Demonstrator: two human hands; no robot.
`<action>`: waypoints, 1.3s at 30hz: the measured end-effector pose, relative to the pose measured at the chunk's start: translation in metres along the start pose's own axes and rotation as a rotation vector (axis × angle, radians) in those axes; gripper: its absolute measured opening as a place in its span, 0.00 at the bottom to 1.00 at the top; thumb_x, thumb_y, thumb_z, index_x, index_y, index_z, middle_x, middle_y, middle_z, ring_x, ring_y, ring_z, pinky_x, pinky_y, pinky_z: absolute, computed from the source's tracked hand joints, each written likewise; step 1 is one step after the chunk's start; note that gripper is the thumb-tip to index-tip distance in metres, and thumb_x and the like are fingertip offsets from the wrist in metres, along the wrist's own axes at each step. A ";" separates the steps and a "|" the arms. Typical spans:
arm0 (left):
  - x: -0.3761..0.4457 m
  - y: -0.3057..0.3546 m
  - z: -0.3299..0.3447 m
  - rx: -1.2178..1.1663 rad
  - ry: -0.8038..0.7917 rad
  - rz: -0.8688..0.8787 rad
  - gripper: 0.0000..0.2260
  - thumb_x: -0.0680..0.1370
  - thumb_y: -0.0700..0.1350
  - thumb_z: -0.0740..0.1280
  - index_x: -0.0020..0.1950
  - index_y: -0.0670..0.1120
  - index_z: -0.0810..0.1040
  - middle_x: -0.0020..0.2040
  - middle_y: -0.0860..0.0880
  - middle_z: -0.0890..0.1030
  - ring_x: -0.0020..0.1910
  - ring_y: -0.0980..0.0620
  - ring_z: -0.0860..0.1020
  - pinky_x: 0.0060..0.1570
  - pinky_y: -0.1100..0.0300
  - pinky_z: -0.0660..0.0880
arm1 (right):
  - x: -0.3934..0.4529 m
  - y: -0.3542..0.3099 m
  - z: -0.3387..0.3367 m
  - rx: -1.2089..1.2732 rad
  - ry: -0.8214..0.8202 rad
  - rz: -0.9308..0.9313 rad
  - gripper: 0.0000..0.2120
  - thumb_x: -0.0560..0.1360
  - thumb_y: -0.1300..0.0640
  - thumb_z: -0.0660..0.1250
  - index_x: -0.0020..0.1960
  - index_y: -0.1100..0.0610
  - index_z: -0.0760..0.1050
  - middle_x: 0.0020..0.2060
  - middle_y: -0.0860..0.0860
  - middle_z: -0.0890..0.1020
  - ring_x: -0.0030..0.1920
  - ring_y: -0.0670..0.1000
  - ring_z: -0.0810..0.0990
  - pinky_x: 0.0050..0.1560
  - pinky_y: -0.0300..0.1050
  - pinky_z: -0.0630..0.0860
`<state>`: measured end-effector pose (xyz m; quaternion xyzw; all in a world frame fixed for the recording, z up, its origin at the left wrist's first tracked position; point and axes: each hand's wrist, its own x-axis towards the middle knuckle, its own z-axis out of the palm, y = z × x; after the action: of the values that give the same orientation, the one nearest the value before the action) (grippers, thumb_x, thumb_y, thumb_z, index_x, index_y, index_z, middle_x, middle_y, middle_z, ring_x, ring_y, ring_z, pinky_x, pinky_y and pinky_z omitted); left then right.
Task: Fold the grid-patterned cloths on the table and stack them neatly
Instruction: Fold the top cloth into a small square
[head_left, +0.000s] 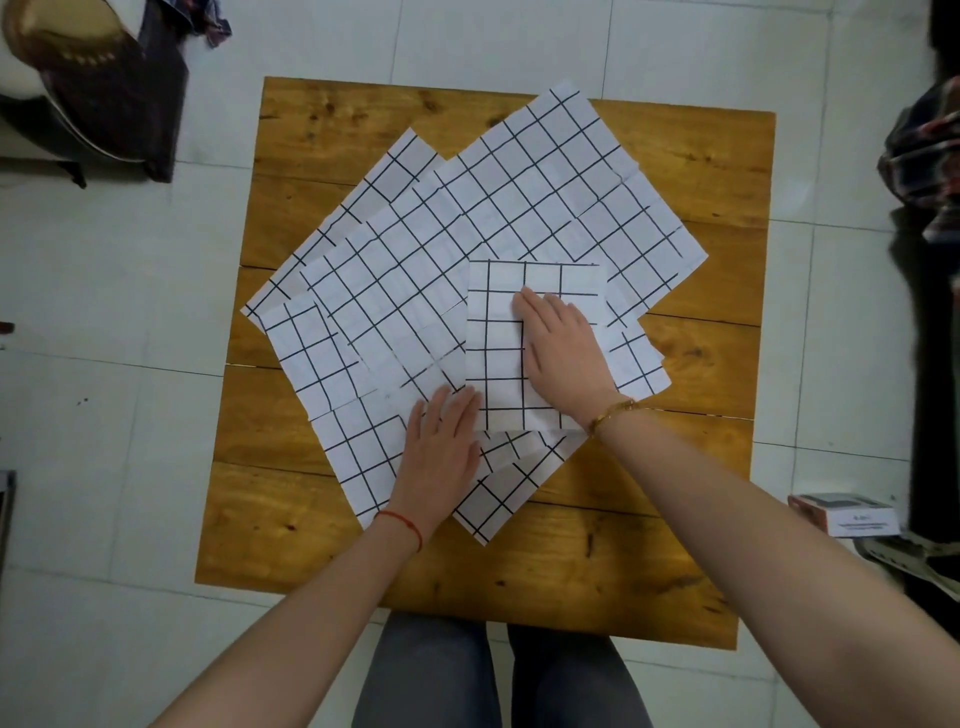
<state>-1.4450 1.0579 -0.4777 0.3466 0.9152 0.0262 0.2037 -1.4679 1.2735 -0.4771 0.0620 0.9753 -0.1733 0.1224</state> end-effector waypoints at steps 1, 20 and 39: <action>0.006 0.001 -0.003 -0.017 0.015 -0.017 0.24 0.80 0.46 0.60 0.75 0.42 0.62 0.73 0.45 0.66 0.73 0.42 0.62 0.70 0.43 0.63 | -0.009 -0.002 0.003 0.006 0.030 -0.015 0.25 0.77 0.59 0.57 0.74 0.59 0.62 0.71 0.55 0.68 0.71 0.58 0.65 0.72 0.55 0.61; 0.059 0.004 -0.015 0.095 0.038 -0.114 0.25 0.78 0.45 0.61 0.75 0.44 0.62 0.72 0.47 0.67 0.66 0.43 0.68 0.58 0.49 0.70 | -0.051 0.019 0.019 -0.269 0.026 0.088 0.28 0.74 0.55 0.64 0.73 0.53 0.63 0.55 0.57 0.73 0.53 0.58 0.72 0.53 0.54 0.71; 0.082 0.004 -0.022 -0.648 0.185 -0.479 0.16 0.76 0.43 0.66 0.63 0.44 0.72 0.57 0.46 0.73 0.56 0.48 0.71 0.53 0.56 0.72 | -0.039 0.052 0.005 0.726 0.289 0.890 0.10 0.73 0.51 0.66 0.51 0.56 0.75 0.38 0.48 0.78 0.43 0.51 0.79 0.48 0.54 0.79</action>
<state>-1.5062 1.1156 -0.4859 0.0376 0.9288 0.2961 0.2195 -1.4204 1.3174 -0.4881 0.5259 0.7407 -0.4176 0.0201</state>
